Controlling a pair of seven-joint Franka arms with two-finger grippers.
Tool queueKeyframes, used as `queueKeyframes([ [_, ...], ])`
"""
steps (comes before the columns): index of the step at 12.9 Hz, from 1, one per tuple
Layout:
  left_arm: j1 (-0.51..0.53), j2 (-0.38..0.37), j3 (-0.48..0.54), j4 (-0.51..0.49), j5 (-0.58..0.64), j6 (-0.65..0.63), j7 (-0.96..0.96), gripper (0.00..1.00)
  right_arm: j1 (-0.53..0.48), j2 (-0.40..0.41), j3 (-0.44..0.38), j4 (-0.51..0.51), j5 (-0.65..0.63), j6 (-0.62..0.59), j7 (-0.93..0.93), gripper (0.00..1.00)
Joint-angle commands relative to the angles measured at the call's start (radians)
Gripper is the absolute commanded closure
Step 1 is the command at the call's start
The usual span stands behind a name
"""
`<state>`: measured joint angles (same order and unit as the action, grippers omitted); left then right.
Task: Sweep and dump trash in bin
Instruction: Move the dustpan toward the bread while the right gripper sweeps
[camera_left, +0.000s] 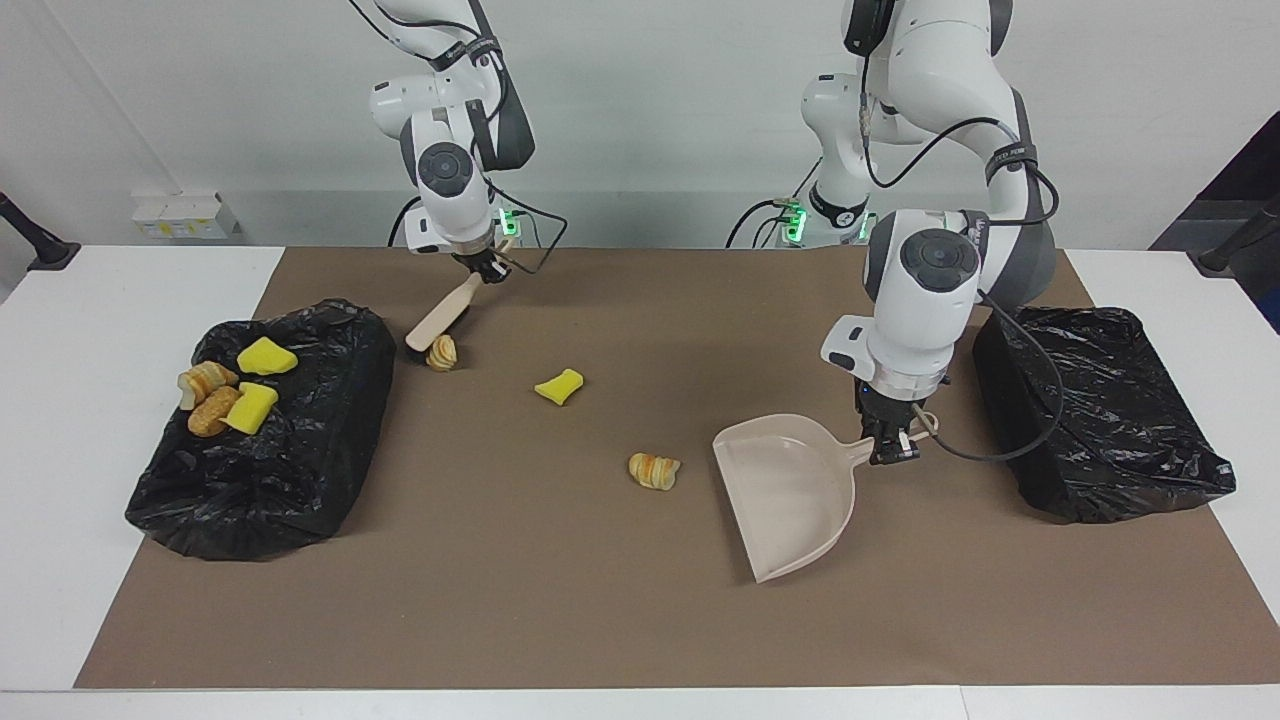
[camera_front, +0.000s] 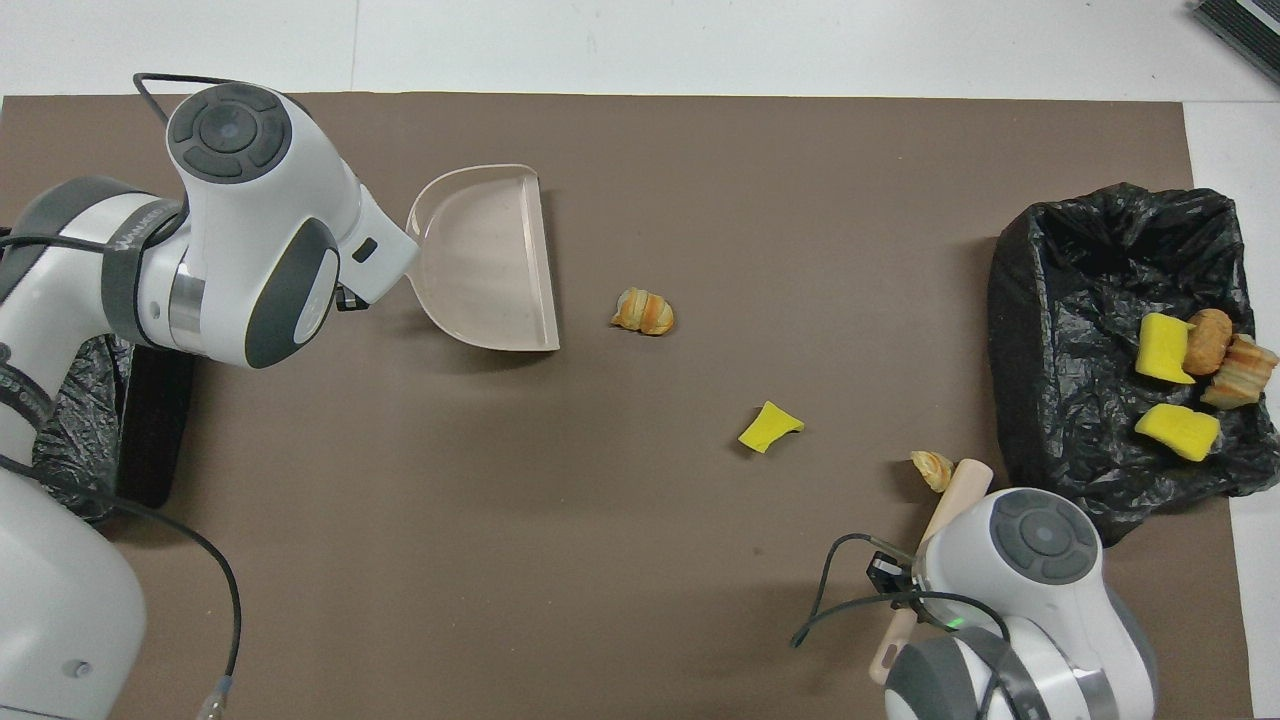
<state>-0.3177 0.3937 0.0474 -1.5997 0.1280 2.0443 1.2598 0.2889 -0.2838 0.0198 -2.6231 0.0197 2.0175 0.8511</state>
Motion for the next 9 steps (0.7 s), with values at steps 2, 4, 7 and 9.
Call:
queueKeyframes([
  [2,0.006,-0.032,-0.008,-0.12,0.018,0.099,0.096,1.0,0.096,0.158,0.008,0.158,0.051,0.009,-0.007,1.0],
  [4,-0.024,-0.058,-0.011,-0.189,0.018,0.164,0.101,1.0,0.104,0.184,0.009,0.199,0.052,0.018,-0.023,1.0],
  [7,-0.083,-0.107,-0.008,-0.29,0.024,0.252,0.093,1.0,0.154,0.238,0.011,0.279,0.146,0.076,-0.113,1.0],
  [9,-0.104,-0.116,-0.008,-0.305,0.024,0.249,0.087,1.0,0.176,0.288,0.014,0.377,0.158,0.055,-0.136,1.0],
])
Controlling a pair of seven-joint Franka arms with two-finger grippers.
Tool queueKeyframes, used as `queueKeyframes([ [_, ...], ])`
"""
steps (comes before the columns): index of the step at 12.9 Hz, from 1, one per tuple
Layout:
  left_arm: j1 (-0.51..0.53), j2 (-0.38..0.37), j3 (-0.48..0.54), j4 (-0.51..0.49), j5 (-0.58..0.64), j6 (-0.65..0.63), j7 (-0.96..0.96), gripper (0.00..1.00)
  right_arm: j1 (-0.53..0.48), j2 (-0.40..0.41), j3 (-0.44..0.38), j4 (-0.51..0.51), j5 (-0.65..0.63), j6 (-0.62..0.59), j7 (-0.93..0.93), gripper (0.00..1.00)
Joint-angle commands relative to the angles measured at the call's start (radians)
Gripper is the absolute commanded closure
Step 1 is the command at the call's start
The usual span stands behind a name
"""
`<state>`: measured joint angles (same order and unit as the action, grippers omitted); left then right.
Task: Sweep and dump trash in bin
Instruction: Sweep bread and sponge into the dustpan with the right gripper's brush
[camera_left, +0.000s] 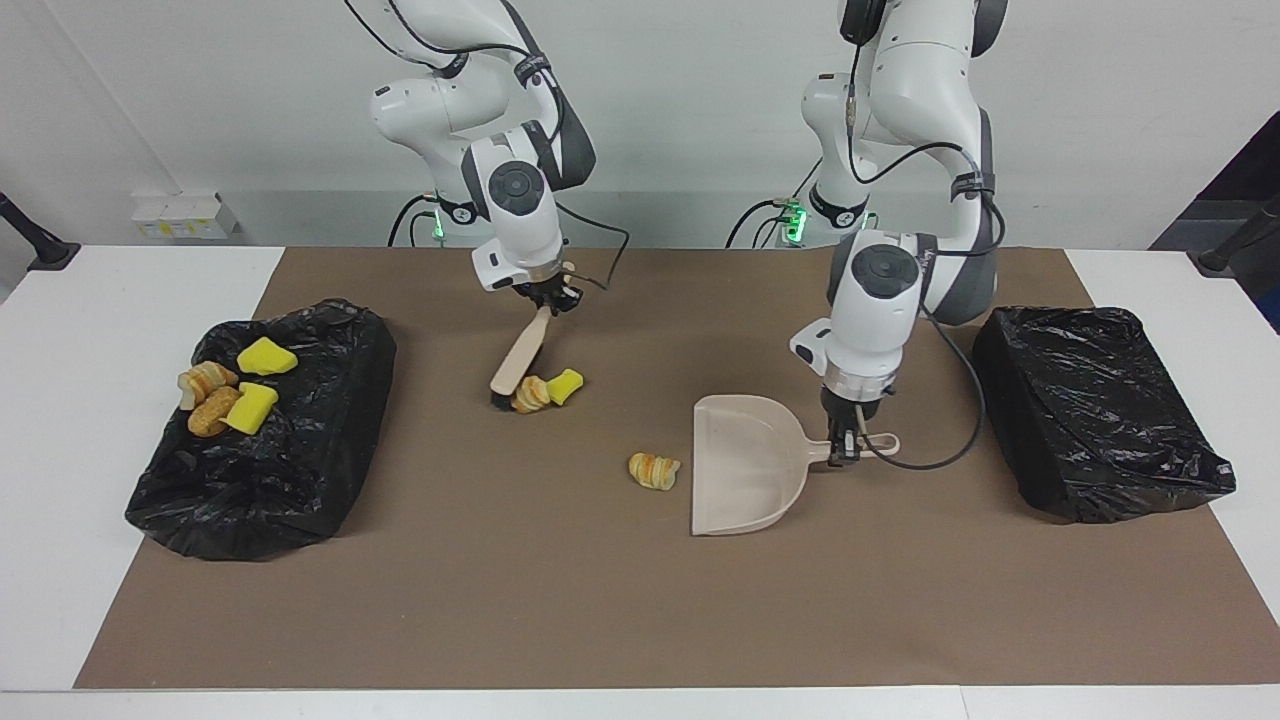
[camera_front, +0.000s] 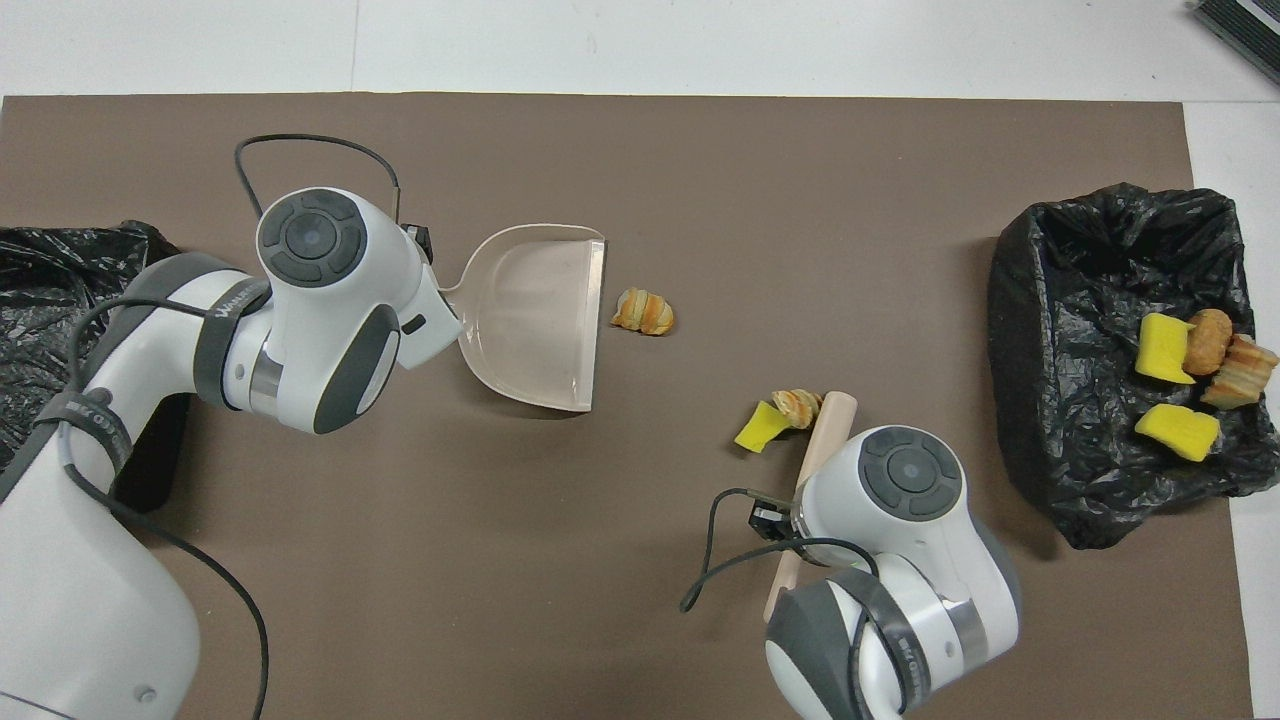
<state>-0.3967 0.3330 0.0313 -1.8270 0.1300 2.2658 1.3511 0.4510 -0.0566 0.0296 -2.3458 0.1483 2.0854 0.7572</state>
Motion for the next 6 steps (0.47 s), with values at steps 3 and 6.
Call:
queueKeyframes([
  [3,-0.079,-0.095,0.009,-0.141,0.022,0.029,-0.075,1.0,0.06,0.17,0.007,0.225,0.039,-0.035,-0.044,1.0],
  [6,-0.113,-0.129,0.007,-0.198,0.022,0.034,-0.127,1.0,0.086,0.254,0.01,0.348,0.042,-0.041,-0.042,1.0],
])
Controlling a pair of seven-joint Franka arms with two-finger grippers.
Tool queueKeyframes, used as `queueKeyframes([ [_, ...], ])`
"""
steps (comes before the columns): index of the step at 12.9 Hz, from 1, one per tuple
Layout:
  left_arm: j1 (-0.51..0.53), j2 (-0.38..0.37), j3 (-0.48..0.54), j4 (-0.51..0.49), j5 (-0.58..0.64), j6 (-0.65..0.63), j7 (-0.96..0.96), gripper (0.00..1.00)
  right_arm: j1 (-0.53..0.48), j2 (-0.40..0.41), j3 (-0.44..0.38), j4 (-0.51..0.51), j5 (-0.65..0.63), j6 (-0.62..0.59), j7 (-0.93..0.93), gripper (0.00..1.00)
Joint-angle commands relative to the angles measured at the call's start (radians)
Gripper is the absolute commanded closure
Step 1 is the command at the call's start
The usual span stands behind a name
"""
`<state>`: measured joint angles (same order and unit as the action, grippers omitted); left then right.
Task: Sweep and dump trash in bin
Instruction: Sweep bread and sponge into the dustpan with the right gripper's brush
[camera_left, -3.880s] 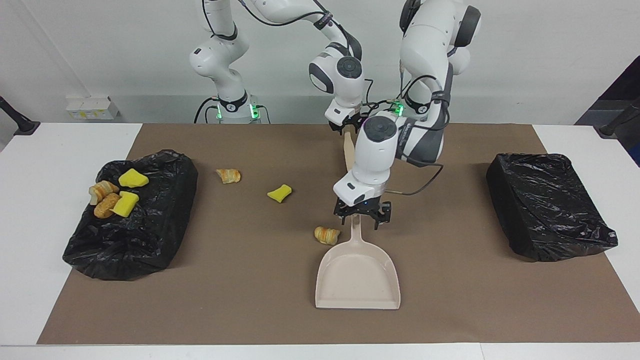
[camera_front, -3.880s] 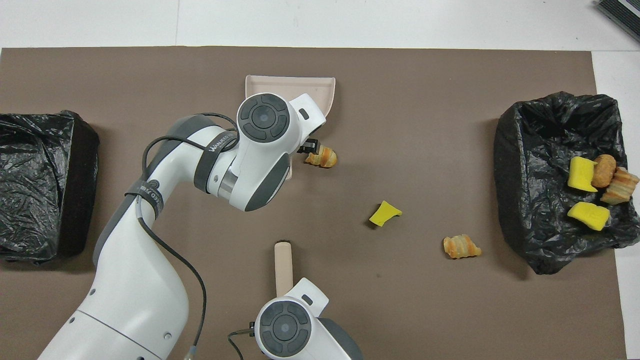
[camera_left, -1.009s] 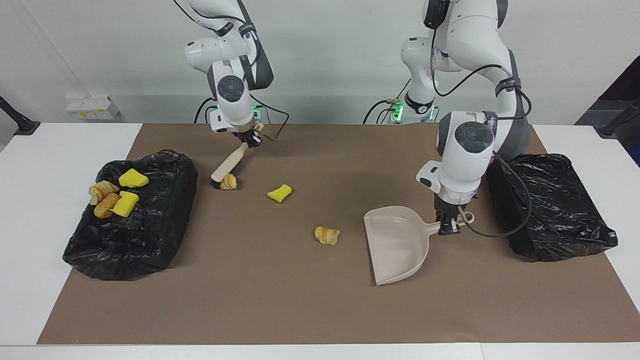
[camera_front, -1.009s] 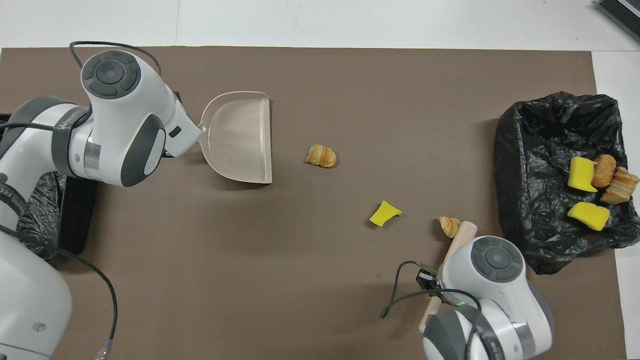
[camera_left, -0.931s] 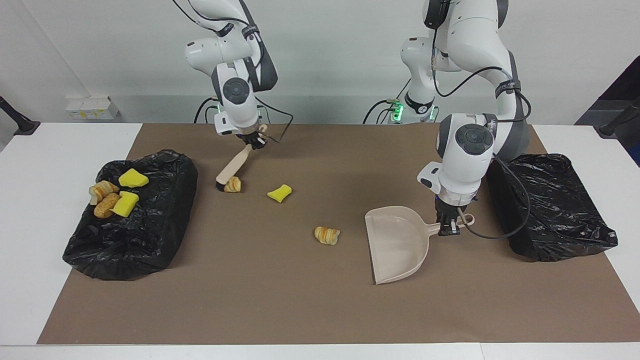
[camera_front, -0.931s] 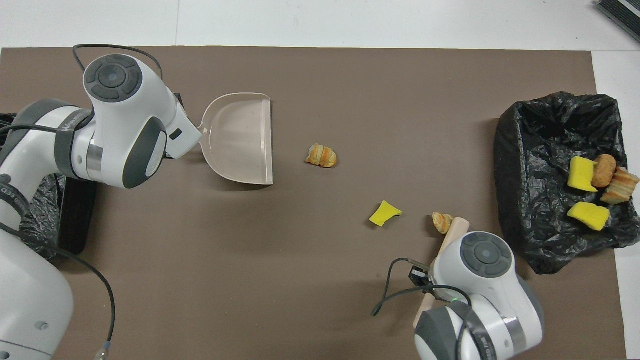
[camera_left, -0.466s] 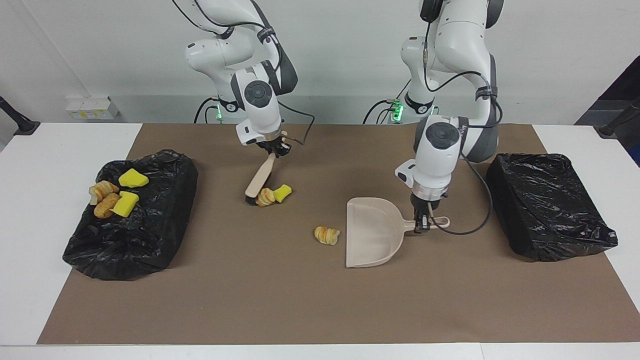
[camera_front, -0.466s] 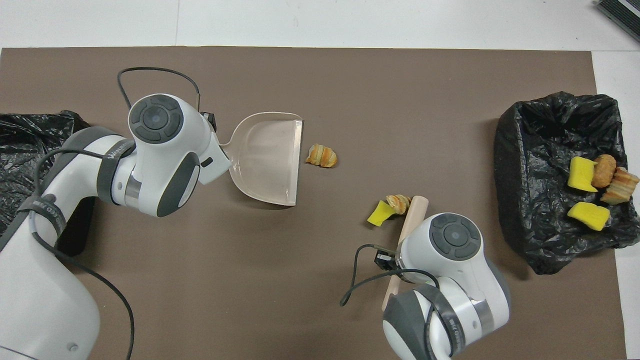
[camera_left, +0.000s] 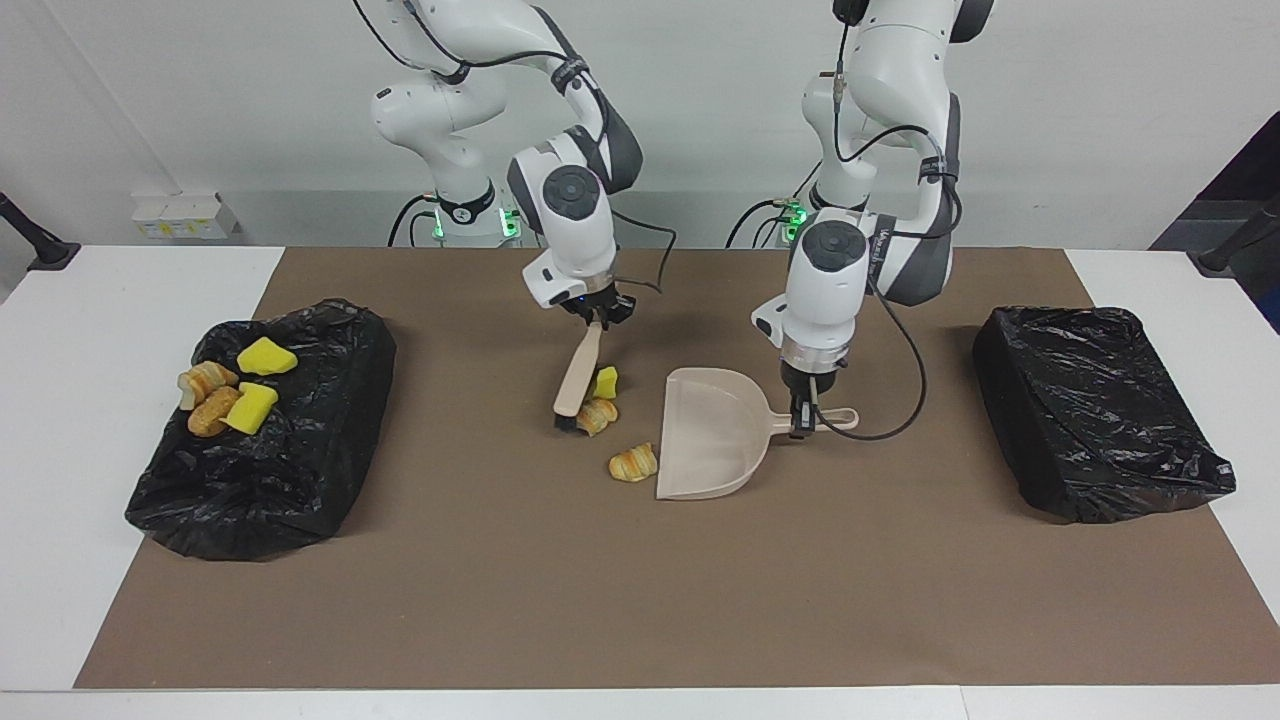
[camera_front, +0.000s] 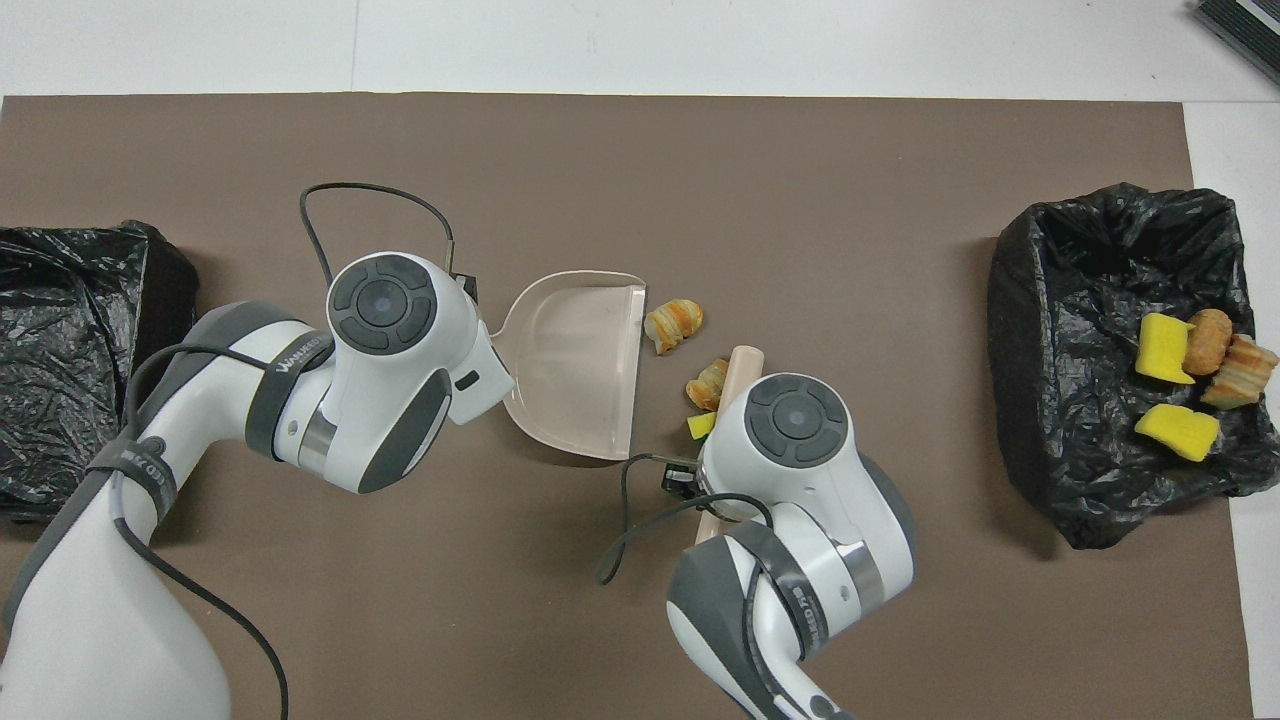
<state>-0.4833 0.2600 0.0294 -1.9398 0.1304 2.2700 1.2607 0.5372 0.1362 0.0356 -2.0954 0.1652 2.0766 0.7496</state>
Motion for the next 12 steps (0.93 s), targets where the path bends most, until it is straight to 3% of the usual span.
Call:
queueKeyframes([
  [1,-0.041,-0.07,0.009,-0.103,0.022,0.029,-0.064,1.0,0.0,0.068,0.004,0.125,0.025,-0.042,-0.035,1.0],
  [7,-0.04,-0.085,0.007,-0.134,0.02,0.028,-0.225,1.0,0.004,0.105,0.018,0.207,0.082,-0.027,-0.212,1.0],
  [12,-0.043,-0.084,0.011,-0.133,0.02,0.022,-0.29,1.0,-0.083,0.075,0.001,0.296,0.025,-0.245,-0.37,1.0],
])
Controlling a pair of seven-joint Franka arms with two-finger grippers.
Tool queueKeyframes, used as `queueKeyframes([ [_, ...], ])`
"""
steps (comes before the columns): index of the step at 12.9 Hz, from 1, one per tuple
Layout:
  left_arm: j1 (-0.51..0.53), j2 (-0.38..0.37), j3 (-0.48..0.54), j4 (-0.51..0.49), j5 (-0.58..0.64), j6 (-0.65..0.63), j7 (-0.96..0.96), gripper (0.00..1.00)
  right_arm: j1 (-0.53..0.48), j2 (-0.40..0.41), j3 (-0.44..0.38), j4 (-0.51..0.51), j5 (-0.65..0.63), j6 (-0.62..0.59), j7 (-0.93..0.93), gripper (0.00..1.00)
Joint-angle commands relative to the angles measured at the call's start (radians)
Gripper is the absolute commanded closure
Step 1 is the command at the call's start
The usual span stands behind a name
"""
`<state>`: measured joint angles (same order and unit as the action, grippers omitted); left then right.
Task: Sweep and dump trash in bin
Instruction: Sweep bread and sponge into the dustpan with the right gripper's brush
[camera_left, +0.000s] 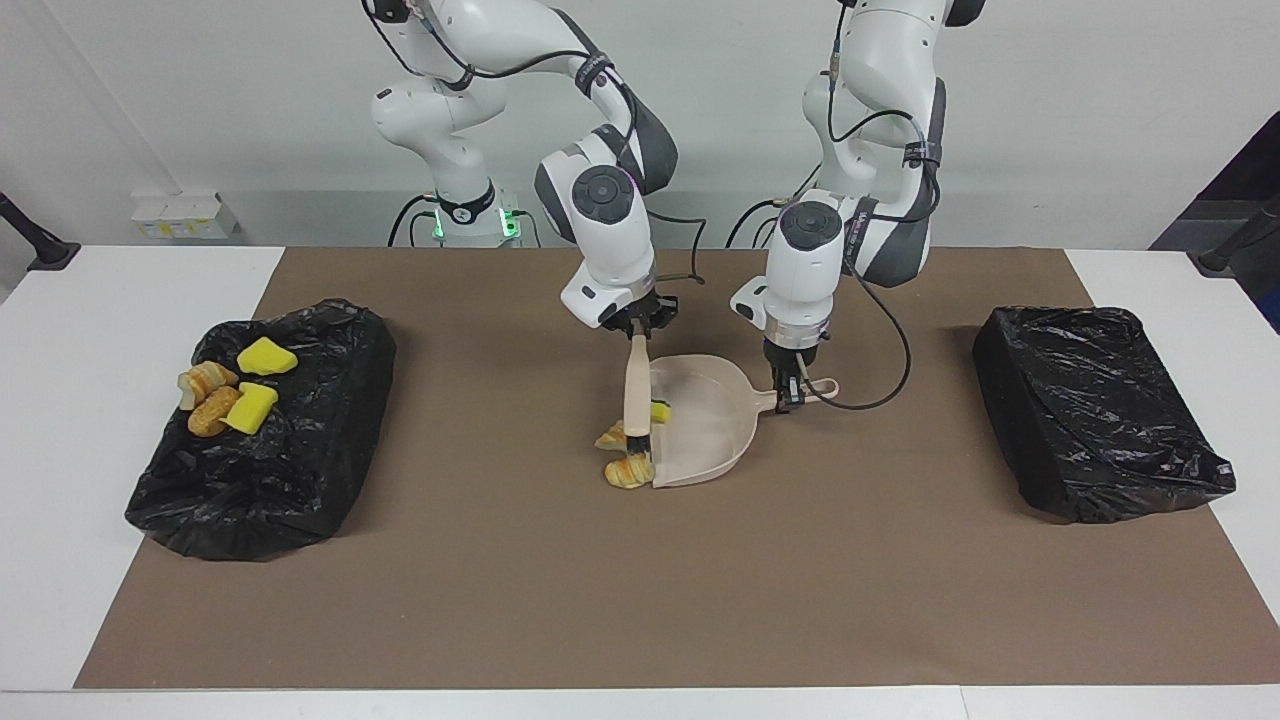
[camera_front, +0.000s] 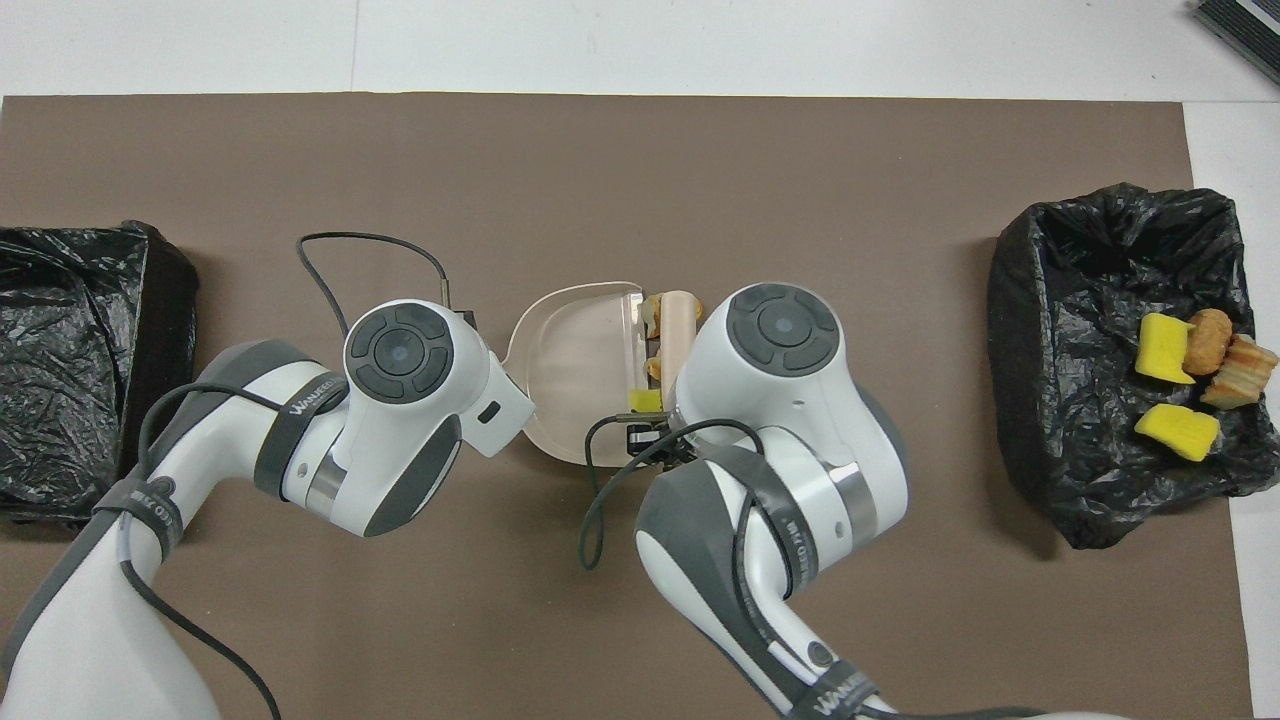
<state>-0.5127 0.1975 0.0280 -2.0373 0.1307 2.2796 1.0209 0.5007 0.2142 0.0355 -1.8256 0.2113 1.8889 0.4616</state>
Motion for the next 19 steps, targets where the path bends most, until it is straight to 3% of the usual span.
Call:
queueKeyframes([
  [1,-0.013,-0.021,0.012,-0.035,0.02,0.006,-0.054,1.0,-0.074,0.002,0.001,0.025,-0.064,-0.059,-0.116,1.0],
  [4,-0.029,-0.024,0.012,-0.034,0.061,0.003,-0.105,1.0,-0.129,0.014,0.003,0.017,-0.145,-0.065,-0.296,1.0],
  [9,-0.027,-0.029,0.012,-0.035,0.083,-0.002,-0.148,1.0,-0.079,0.089,0.006,0.014,-0.176,-0.024,-0.287,1.0],
  [12,-0.027,-0.029,0.01,-0.035,0.083,-0.003,-0.15,1.0,-0.041,0.091,0.014,0.019,-0.149,0.002,-0.256,1.0],
  [16,-0.021,-0.029,0.01,-0.035,0.083,-0.002,-0.151,1.0,0.045,0.091,0.015,0.025,0.005,0.103,-0.219,1.0],
  [19,-0.015,-0.029,0.01,-0.035,0.083,0.001,-0.151,1.0,0.024,0.07,0.011,0.051,0.007,0.057,-0.212,1.0],
])
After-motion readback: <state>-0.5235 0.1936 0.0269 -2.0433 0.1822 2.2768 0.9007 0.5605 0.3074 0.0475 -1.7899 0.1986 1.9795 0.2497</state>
